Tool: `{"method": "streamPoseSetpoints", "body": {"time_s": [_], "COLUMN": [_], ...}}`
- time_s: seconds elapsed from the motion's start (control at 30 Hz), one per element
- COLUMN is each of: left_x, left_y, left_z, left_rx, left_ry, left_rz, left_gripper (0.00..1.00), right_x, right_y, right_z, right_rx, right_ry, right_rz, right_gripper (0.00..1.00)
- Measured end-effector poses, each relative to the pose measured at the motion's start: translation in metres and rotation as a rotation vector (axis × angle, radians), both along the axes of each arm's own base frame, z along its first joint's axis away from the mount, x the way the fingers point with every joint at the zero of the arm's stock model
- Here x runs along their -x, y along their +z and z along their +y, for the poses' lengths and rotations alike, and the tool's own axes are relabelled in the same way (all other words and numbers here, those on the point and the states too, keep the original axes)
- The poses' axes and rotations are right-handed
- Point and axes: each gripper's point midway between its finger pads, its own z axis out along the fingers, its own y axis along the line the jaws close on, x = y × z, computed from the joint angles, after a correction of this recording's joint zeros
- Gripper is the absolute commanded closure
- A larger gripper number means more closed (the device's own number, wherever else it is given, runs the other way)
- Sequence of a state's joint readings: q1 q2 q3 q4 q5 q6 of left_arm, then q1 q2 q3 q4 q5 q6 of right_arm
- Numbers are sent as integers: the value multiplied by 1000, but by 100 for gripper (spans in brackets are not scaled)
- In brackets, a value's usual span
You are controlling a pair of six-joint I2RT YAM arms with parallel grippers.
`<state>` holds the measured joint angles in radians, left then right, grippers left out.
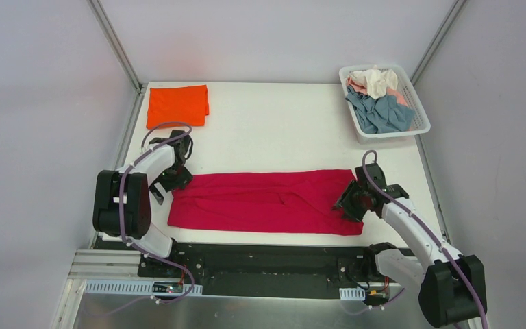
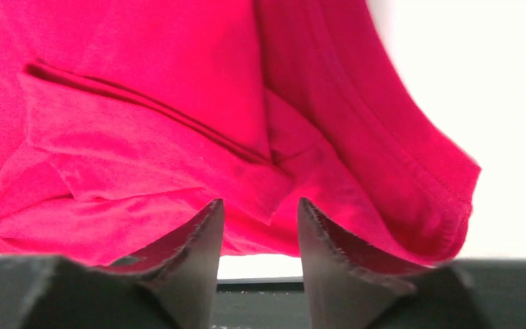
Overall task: Fold and stack the t-shirts
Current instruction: Fold the other side of the tshirt into a rectangle
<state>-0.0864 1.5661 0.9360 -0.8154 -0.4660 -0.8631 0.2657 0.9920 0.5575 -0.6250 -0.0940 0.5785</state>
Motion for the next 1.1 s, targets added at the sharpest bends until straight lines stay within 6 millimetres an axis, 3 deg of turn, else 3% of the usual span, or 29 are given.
{"method": "streamPoseSetpoints", "body": {"time_s": [0.13,0.23,0.27,0.47,0.6,0.73,0.87,1.1], "left_x": [2,-1,-2,-8,-26,-48,-58,-54], "left_y": [12,26,32,67,75,66,38,1], "left_z": [3,3,3,-5,-34,-63,-79,-86], "left_rx": [-19,-18,-15,42,199,341,418,460], "left_ry": [20,28,31,18,-80,-176,-211,-215], "left_rz": [-17,-60,-83,-240,-321,-340,-271,-166], "left_gripper": [1,1,1,1,1,1,1,1], "right_x": [10,5,2,-30,-52,-75,-95,-97], "right_y": [-2,13,20,65,68,51,34,11], "right_z": [-2,-1,0,20,44,67,87,100], "right_rx": [-4,-24,-31,-122,-217,-260,-258,-222], "right_ry": [-28,-24,-18,52,113,171,235,307], "right_rz": [19,-49,-79,-262,-273,-205,-164,-127], "right_gripper": [28,4,1,1,1,1,1,1]}}
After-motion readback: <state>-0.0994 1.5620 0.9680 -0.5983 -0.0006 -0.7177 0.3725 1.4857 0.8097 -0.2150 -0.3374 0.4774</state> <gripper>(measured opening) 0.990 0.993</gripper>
